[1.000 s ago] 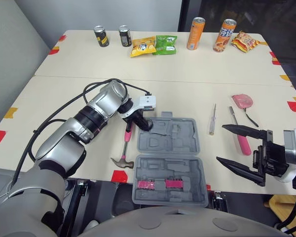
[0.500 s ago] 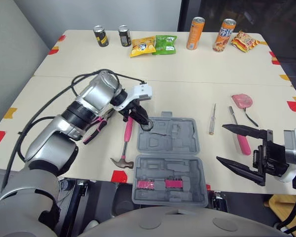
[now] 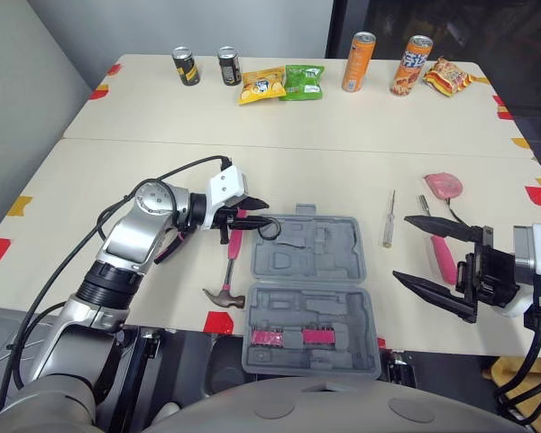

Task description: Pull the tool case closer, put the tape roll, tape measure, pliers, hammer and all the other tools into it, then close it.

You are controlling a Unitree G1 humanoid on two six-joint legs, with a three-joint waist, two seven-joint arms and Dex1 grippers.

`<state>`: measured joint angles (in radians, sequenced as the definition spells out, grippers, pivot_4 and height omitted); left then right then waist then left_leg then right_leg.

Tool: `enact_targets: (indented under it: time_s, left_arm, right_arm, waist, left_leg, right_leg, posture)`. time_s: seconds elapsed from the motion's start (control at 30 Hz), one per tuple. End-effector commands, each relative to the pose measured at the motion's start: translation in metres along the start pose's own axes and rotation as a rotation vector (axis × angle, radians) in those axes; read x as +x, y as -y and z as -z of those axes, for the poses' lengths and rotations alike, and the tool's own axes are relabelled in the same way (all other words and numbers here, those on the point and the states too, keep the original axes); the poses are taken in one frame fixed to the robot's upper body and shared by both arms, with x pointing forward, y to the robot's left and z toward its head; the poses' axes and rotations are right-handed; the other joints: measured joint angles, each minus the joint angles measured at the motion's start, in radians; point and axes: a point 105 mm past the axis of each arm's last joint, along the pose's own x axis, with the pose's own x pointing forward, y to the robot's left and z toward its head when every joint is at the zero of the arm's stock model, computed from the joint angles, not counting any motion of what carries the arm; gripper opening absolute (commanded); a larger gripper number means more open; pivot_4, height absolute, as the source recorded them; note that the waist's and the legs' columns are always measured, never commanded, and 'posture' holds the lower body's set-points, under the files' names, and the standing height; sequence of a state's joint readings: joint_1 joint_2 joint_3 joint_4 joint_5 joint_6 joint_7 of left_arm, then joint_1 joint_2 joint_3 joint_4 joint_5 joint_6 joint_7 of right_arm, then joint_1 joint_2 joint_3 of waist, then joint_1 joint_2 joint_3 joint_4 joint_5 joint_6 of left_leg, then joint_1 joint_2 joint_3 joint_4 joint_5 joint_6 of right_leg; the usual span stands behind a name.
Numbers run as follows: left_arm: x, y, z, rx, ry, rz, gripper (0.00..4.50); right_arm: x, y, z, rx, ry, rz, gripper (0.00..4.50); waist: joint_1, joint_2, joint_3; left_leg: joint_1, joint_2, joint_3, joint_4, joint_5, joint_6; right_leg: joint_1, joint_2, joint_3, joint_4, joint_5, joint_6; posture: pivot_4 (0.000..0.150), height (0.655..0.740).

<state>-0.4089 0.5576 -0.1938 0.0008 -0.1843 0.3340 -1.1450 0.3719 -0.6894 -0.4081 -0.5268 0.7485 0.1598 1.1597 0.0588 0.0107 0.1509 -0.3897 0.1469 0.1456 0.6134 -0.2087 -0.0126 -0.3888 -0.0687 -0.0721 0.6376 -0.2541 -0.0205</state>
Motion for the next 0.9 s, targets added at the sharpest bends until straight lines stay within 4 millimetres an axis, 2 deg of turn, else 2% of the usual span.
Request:
enact_targets:
  time_s: [0.03,0.53,0.83,0.9]
  left_arm:
    - [0.001,-0.002,0.000,0.027,0.021,-0.033,1.67]
    - [0.008,0.004,0.018,0.003,-0.004,0.009,1.67]
    - [0.020,0.006,0.027,0.023,-0.017,0.028,1.67]
    - [0.024,0.006,0.036,0.032,-0.055,0.031,1.67]
  right_arm:
    - [0.001,-0.001,-0.002,-0.010,0.011,-0.012,4.50]
    - [0.001,-0.004,0.001,-0.001,0.009,0.001,4.50]
    - [0.002,-0.003,0.001,-0.001,0.011,0.008,4.50]
    - [0.002,-0.003,0.001,-0.001,0.012,0.010,4.50]
  waist:
    - [-0.001,0.000,0.000]
    - [-0.005,0.000,0.000]
    - [-0.005,0.000,0.000]
    - [-0.005,0.000,0.000]
  left_leg:
    - [0.000,0.000,0.000,0.000,0.000,0.000]
    - [0.001,0.000,0.000,0.000,0.000,0.000]
    - [0.001,0.000,0.000,0.000,0.000,0.000]
    - [0.001,0.000,0.000,0.000,0.000,0.000]
  right_leg:
    - [0.000,0.000,0.000,0.000,0.000,0.000]
    - [0.000,0.000,0.000,0.001,0.000,0.000]
    - [0.000,0.000,0.000,0.001,0.000,0.000]
    - [0.000,0.000,0.000,0.001,0.000,0.000]
  posture:
    - [0.150,0.7400]
    - [0.150,0.7400]
    - [0.150,0.7400]
    - [0.150,0.7400]
